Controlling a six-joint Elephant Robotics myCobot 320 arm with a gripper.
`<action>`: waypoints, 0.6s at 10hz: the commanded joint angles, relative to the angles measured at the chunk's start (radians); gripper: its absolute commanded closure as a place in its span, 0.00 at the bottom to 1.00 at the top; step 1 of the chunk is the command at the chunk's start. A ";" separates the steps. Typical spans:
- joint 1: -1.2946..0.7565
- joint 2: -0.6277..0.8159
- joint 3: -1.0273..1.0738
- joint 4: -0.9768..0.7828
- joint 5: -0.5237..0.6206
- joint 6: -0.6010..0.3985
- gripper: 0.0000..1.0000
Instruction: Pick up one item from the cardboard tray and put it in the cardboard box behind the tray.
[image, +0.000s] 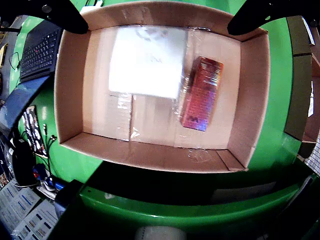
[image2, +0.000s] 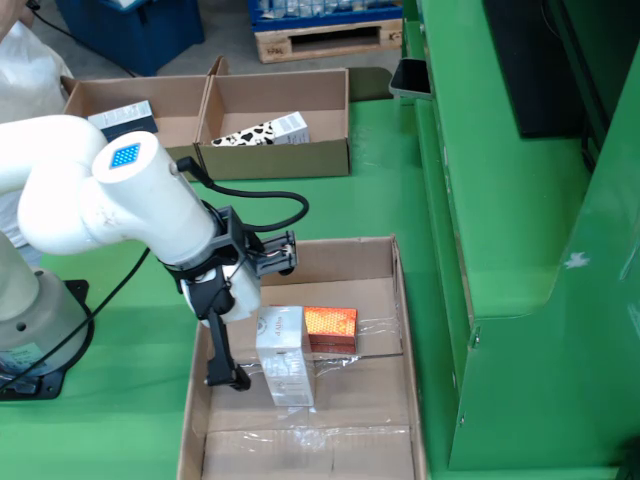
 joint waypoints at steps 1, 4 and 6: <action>-0.006 -0.015 0.138 -0.007 0.012 -0.005 0.00; -0.002 -0.021 0.147 -0.009 0.014 -0.006 0.00; -0.002 -0.021 0.147 -0.009 0.014 -0.006 0.00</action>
